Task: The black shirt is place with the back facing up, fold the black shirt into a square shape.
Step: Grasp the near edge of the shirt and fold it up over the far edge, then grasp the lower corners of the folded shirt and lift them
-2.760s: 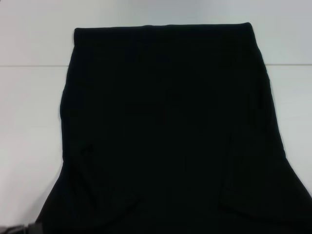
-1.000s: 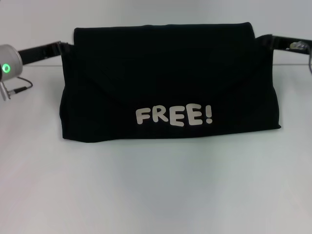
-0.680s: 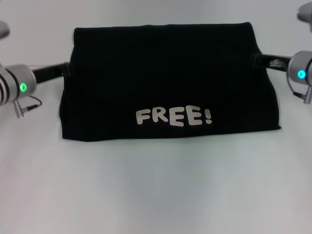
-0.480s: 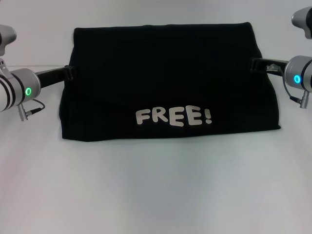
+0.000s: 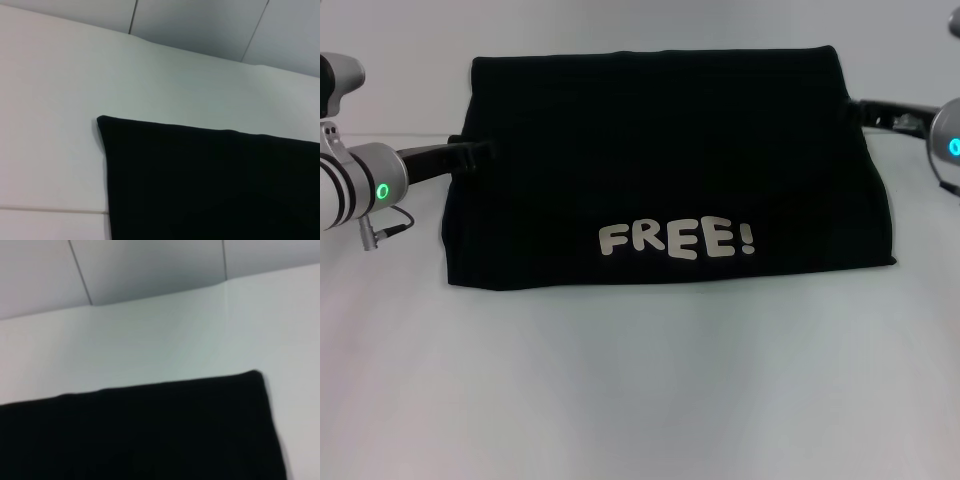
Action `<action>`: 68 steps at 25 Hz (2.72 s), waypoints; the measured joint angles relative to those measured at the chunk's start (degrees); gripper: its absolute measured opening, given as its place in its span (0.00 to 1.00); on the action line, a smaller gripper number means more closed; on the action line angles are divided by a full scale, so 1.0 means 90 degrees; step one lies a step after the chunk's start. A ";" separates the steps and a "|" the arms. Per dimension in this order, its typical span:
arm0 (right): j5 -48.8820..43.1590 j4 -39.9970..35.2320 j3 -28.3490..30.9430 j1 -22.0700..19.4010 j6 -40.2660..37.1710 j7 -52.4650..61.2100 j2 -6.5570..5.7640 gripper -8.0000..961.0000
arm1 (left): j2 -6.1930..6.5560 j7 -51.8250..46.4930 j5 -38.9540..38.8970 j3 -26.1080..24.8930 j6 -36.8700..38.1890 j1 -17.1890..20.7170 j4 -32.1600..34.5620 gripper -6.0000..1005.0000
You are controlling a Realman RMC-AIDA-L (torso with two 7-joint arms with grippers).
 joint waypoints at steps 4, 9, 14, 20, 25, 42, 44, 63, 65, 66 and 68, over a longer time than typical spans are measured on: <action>0.0071 -0.0181 0.0003 -0.0012 -0.0070 0.0030 -0.0034 0.46 | 0.0047 -0.0017 -0.0002 -0.0001 0.0149 -0.0036 0.0046 0.55; 0.0257 -0.0229 -0.0020 -0.0021 -0.0600 0.0032 -0.0178 0.76 | 0.0065 -0.0043 -0.0147 -0.0001 0.1021 -0.0066 0.0318 0.75; 0.0359 -0.0326 -0.0020 -0.0094 -0.1042 0.0032 -0.0237 0.76 | 0.0032 -0.0155 -0.0179 0.0000 0.1908 -0.0084 0.0602 0.76; 0.0393 -0.0341 -0.0030 -0.0289 -0.1963 0.0039 -0.0395 0.76 | 0.0068 -0.0813 -0.0153 0.0007 0.3279 0.0379 0.1070 0.75; 0.0558 -0.0420 0.0000 -0.0713 -0.3024 -0.0080 -0.0520 0.76 | 0.0150 -0.1228 -0.0178 0.0010 0.4918 0.1121 0.1581 0.74; 0.0996 -0.0711 0.0048 -0.1573 -0.5517 -0.0711 -0.0576 0.75 | 0.0006 -0.0072 -0.0009 0.0348 0.4569 0.2110 0.1703 0.70; 0.0996 -0.0706 0.0050 -0.1597 -0.5501 -0.0711 -0.0553 0.75 | -0.0038 0.0062 -0.0026 0.0570 0.4186 0.2062 0.1636 0.69; 0.0996 -0.0642 0.0147 -0.1658 -0.5374 -0.0702 -0.0472 0.75 | -0.0221 0.0114 -0.0035 0.1440 0.3144 0.1965 0.1625 0.64; 0.0996 -0.0663 0.0153 -0.1668 -0.5382 -0.0684 -0.0474 0.75 | -0.0211 0.0116 -0.0050 0.1433 0.3168 0.1971 0.1633 0.63; 0.0996 -0.0663 0.0153 -0.1668 -0.5382 -0.0684 -0.0474 0.75 | -0.0210 0.0116 -0.0051 0.1433 0.3171 0.1973 0.1642 0.63; 0.0996 -0.0668 0.0154 -0.1682 -0.5383 -0.0668 -0.0477 0.75 | -0.0212 0.0116 -0.0052 0.1448 0.3170 0.1973 0.1652 0.63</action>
